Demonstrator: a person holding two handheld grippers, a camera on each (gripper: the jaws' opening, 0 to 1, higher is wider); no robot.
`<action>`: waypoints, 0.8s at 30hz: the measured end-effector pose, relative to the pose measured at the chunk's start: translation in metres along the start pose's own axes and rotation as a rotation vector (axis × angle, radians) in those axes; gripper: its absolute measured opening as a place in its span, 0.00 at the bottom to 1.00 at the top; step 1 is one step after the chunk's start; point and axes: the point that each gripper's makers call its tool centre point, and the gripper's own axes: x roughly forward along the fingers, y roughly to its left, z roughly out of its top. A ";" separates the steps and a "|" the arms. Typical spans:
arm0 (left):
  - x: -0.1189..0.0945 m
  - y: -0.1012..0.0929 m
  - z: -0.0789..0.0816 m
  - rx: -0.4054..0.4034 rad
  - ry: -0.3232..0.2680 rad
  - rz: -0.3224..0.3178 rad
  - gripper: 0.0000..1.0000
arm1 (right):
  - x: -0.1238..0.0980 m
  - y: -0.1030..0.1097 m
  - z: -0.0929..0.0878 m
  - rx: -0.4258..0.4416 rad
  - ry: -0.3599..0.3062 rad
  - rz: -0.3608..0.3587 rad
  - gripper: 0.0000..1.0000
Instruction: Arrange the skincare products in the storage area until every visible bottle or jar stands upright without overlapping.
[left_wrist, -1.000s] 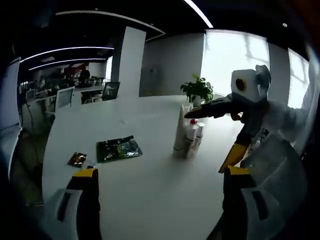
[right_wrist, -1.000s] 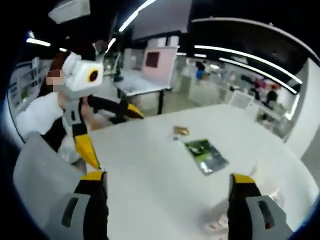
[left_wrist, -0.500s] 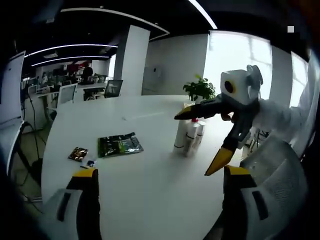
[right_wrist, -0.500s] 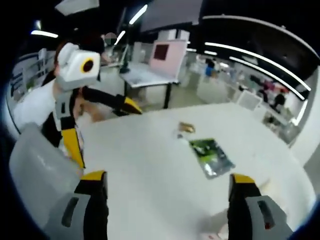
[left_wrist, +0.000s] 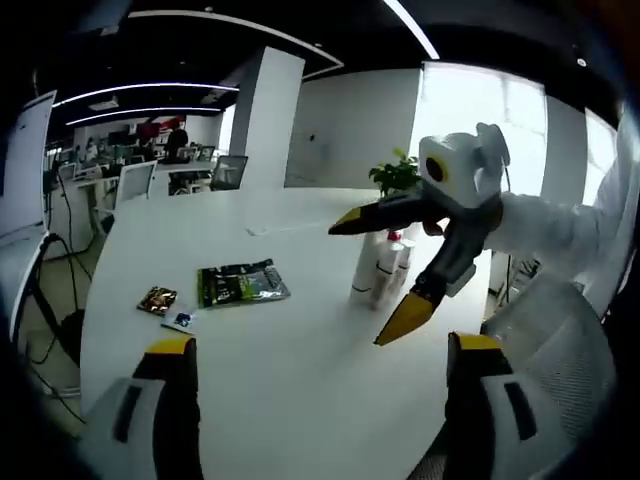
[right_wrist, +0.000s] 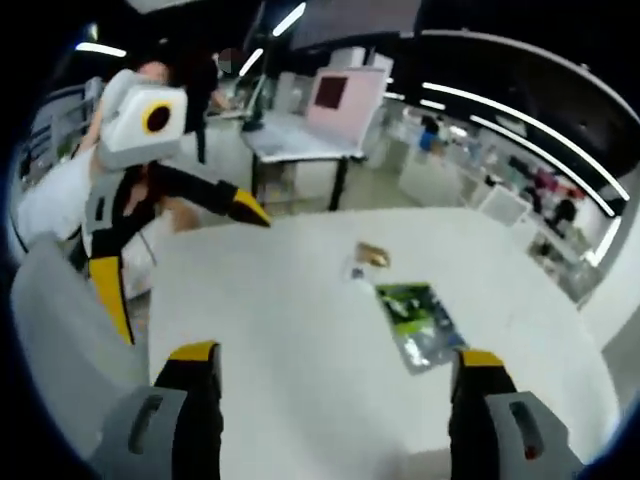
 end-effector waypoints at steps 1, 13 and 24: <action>0.000 -0.001 0.001 -0.006 -0.007 -0.002 0.99 | 0.001 0.000 0.000 -0.005 0.003 0.000 0.91; 0.010 0.009 -0.015 0.051 0.068 -0.014 0.99 | 0.027 -0.016 -0.007 -0.019 0.047 -0.025 0.75; 0.010 0.008 -0.020 0.021 0.056 -0.022 0.99 | 0.051 -0.022 -0.009 -0.056 0.079 -0.023 0.64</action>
